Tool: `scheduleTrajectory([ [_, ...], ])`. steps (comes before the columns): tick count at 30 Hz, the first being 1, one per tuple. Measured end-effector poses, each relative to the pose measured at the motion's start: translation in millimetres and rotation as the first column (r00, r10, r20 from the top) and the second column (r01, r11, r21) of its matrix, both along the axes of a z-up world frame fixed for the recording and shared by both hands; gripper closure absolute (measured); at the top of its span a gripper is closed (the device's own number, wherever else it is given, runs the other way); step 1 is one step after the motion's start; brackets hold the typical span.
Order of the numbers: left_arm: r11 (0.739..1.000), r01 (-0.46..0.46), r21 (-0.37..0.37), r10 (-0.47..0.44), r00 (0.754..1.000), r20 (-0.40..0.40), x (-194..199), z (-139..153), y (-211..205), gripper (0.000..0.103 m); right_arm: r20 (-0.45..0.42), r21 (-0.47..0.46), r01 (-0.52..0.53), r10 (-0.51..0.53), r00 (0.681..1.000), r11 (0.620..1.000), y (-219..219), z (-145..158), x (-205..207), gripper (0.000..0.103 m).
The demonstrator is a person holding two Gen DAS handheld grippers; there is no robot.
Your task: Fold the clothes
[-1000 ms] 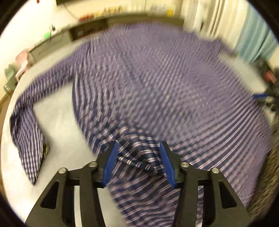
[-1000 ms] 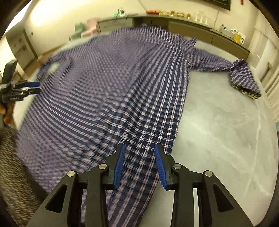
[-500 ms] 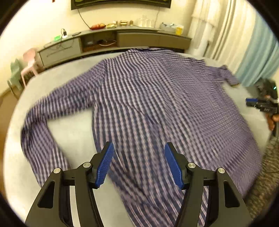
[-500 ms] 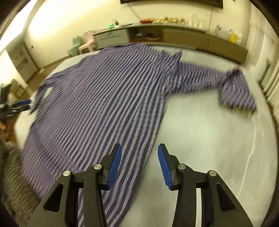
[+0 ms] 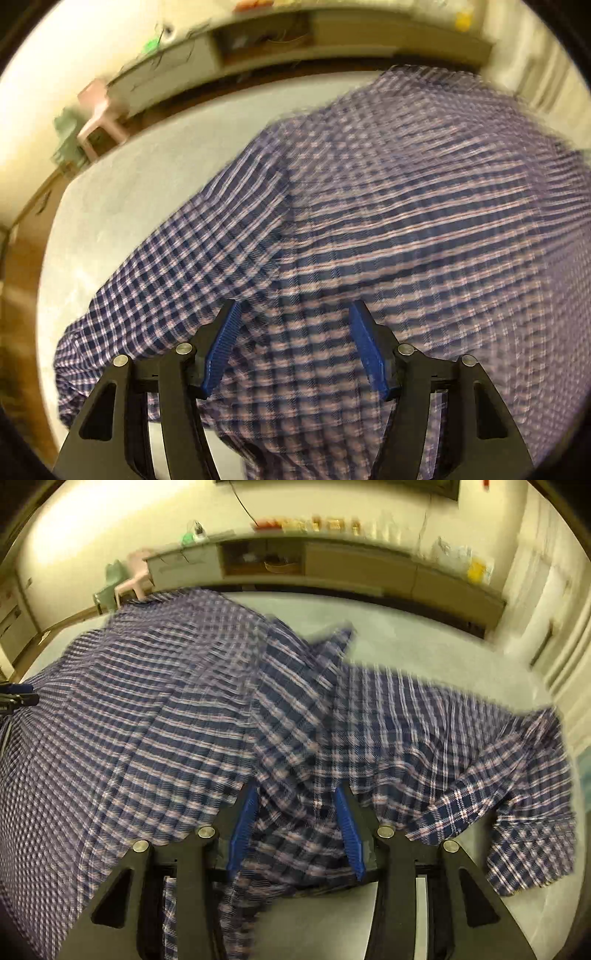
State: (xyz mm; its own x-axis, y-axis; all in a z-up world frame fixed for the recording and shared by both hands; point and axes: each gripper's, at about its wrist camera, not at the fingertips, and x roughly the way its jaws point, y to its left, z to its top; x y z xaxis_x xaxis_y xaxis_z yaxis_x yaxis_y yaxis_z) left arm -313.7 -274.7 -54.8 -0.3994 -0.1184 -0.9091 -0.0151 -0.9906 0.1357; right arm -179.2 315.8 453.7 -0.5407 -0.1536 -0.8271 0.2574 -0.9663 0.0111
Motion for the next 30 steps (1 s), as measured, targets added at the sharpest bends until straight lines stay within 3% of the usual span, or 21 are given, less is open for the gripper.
scheduleTrajectory([
  [3, 0.993, -0.097, 0.073, 0.092, 0.994, 0.064, -6.7, -7.2, -29.4, 0.025, 0.05, 0.069, 0.03, -0.033, 0.998, 0.997, 26.9, 7.0, -15.8, 0.057],
  [7, 0.998, -0.063, 0.005, 0.062, 0.996, 0.071, 5.3, -0.7, -32.7, 0.028, 0.112, -0.041, -0.04, 0.044, 0.993, 0.998, 56.5, 19.9, -31.1, 0.054],
  [8, 0.999, -0.043, -0.005, 0.043, 0.997, 0.066, 6.7, 3.0, -30.3, 0.029, 0.107, -0.072, -0.052, 0.06, 0.992, 0.996, 62.0, 25.8, -35.9, 0.053],
  [10, 1.0, -0.017, -0.01, 0.018, 0.999, 0.029, 4.4, 14.1, -24.5, 0.029, 0.053, -0.113, 0.012, -0.006, 0.999, 0.994, 67.8, 39.7, -52.7, 0.047],
  [12, 1.0, -0.012, 0.026, 0.013, 1.0, -0.028, -7.1, 24.7, -17.1, 0.029, 0.012, -0.178, 0.051, -0.05, 0.999, 0.983, 60.2, 48.3, -74.9, 0.039],
  [15, 1.0, 0.007, 0.011, -0.007, 0.999, -0.05, -31.7, 22.8, 0.4, 0.029, 0.003, -0.162, 0.051, -0.051, 0.999, 0.986, 31.9, 37.2, -101.9, 0.038],
  [16, 1.0, 0.013, -0.02, -0.013, 0.999, -0.041, -39.6, 18.1, 6.0, 0.029, 0.009, -0.135, 0.052, -0.051, 0.999, 0.989, 21.8, 29.3, -110.0, 0.041],
  [17, 0.999, 0.013, -0.052, -0.014, 0.999, -0.031, -46.8, 12.6, 10.0, 0.029, 0.017, -0.104, 0.053, -0.051, 0.999, 0.993, 12.2, 20.8, -117.8, 0.068],
  [18, 0.998, 0.008, -0.064, -0.01, 1.0, -0.021, -52.1, 8.0, 11.8, 0.029, 0.025, -0.066, 0.052, -0.05, 0.998, 0.996, 4.7, 12.6, -123.4, 0.086],
  [20, 0.997, -0.028, -0.067, 0.029, 1.0, 0.012, -59.6, -4.0, 8.3, 0.03, -0.013, -0.034, 0.021, -0.022, 1.0, 0.999, -3.7, 14.5, -121.6, 0.1],
  [24, 0.987, -0.154, 0.035, 0.154, 0.988, 0.005, -74.3, -12.8, -12.2, 0.029, -0.143, 0.025, 0.114, -0.109, 0.984, 0.993, 17.4, 47.6, -111.7, 0.101],
  [28, 0.978, -0.202, -0.055, 0.201, 0.979, -0.031, -70.7, -11.6, -9.8, 0.028, -0.235, 0.059, 0.246, -0.226, 0.945, 0.967, 31.2, 56.5, -105.2, 0.1],
  [30, 0.981, -0.174, -0.082, 0.172, 0.985, -0.035, -69.9, -11.8, -4.1, 0.03, -0.186, 0.008, 0.261, -0.255, 0.949, 0.965, 38.7, 51.1, -108.7, 0.094],
])
